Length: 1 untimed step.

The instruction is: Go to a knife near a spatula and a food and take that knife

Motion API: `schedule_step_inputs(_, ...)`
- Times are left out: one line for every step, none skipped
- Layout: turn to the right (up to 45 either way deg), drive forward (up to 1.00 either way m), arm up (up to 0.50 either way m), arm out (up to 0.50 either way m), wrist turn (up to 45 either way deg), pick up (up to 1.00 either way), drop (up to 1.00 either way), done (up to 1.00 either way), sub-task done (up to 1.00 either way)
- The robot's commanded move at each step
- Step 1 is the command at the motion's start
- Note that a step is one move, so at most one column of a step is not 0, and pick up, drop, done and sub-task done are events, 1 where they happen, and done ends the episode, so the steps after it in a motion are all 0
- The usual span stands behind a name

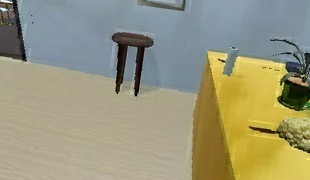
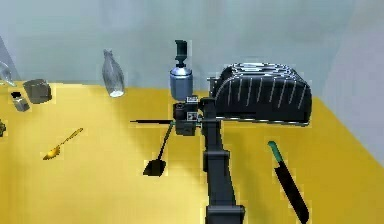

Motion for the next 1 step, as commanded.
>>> schedule_step_inputs(0.0, 0.00, 0.10, 0.00, 0.0, 0.00, 0.00, 0.00, 0.00)
